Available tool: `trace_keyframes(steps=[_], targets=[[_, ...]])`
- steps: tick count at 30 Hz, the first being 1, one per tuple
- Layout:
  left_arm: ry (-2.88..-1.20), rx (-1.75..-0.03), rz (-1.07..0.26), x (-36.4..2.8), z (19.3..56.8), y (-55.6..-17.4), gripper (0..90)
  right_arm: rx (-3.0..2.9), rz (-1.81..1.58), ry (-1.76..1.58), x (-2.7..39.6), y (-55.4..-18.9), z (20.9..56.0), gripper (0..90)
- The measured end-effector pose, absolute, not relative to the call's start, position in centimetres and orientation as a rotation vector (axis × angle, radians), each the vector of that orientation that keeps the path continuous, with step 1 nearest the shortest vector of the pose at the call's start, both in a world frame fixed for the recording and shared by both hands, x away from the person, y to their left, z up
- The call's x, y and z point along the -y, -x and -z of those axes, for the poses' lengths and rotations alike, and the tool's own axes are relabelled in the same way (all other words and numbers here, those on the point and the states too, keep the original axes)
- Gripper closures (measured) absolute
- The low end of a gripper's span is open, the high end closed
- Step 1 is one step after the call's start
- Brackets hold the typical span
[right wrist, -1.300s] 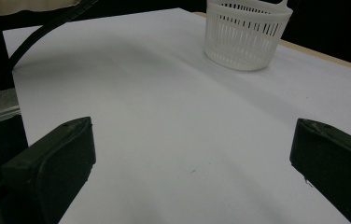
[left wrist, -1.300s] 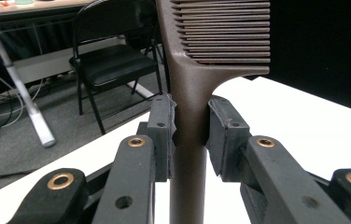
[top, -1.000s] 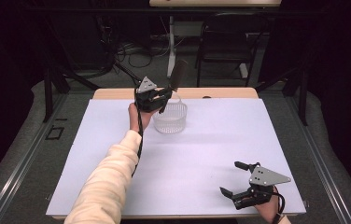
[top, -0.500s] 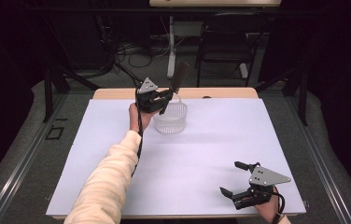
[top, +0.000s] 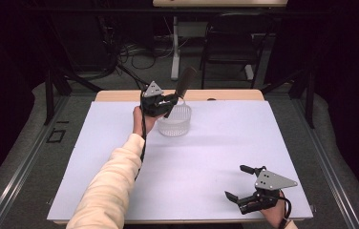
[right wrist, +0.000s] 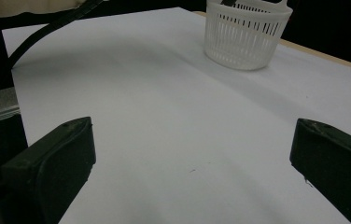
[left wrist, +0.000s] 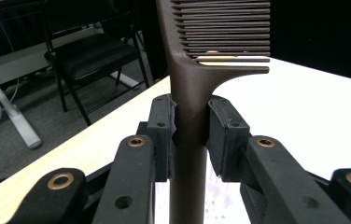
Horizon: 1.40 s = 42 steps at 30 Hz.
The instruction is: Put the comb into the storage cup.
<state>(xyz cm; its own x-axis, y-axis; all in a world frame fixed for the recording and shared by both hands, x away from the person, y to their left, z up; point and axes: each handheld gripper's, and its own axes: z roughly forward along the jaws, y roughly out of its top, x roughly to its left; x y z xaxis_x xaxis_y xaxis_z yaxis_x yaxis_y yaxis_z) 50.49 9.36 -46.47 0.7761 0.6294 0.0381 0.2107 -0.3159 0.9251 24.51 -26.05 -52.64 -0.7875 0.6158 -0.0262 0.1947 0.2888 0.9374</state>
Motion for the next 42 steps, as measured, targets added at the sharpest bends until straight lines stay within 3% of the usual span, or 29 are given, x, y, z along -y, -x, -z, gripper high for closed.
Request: trace_keyframes(steps=[42], targets=[[-1.997, -0.607, -0.478, -8.9, 47.8, -51.1, 72.1, -2.178, -1.499, -0.729, 26.1, -24.5, 52.6, 0.0]])
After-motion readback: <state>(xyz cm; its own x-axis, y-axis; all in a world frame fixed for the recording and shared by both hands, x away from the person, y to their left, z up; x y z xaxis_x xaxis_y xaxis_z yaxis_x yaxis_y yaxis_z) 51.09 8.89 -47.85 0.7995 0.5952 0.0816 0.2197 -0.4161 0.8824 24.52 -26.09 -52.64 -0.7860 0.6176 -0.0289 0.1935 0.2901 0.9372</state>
